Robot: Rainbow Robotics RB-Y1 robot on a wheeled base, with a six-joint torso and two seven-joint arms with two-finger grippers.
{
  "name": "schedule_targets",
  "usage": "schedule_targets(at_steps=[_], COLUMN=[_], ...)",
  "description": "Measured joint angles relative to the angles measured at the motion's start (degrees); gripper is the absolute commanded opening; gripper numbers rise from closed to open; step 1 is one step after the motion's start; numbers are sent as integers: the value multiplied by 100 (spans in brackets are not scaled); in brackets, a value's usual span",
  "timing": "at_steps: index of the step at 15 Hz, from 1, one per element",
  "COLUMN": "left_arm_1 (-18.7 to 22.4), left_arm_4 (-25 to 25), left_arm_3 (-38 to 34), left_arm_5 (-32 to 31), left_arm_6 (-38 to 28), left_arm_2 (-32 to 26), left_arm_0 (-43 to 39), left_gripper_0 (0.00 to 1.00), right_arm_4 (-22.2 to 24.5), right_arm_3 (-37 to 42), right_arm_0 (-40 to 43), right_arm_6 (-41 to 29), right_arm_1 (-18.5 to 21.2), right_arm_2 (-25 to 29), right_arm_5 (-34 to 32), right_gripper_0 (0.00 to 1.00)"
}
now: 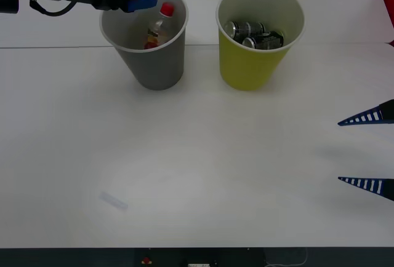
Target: Put the can into the green bin and the plastic bottle into the gray bin
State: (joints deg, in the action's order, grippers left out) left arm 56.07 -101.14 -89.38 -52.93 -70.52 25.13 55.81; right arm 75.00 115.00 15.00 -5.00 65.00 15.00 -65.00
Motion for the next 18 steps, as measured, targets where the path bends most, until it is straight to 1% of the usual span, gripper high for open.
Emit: schedule_targets(at_steps=[2,5,8,9,10,13,15,18], left_arm_1=[104,256,521,583,610,625,719,956], left_arm_4=[364,1129,1977,2278,2551,3042,3362,3767], left_arm_3=[-67,-480,-959,-1048,-1083,-1085,-1093,-1131], left_arm_5=[-2,-6,-11,-118,-389,-1245,-1433,-1448], left_arm_6=[425,1003,1944,2324,2669,3536,4188,5282], left_arm_2=[-152,-767,-1323,-1499,-1738,-2446,-2667,-2761], left_arm_0=[-161,-914,-1781,-2043,-2291,-2927,-3386,-4108], left_gripper_0=[100,100,100,100,100,100,100,100], right_arm_4=[0,0,0,0,0,0,0,0], right_arm_3=[0,0,0,0,0,0,0,0], right_arm_0=[0,0,0,0,0,0,0,0], right_arm_6=[0,0,0,0,0,0,0,0], right_arm_1=[0,0,0,0,0,0,0,0], right_arm_2=[0,0,0,0,0,0,0,0], right_arm_5=[0,0,0,0,0,0,0,0], right_gripper_0=[100,100,100,100,100,100,100,100])
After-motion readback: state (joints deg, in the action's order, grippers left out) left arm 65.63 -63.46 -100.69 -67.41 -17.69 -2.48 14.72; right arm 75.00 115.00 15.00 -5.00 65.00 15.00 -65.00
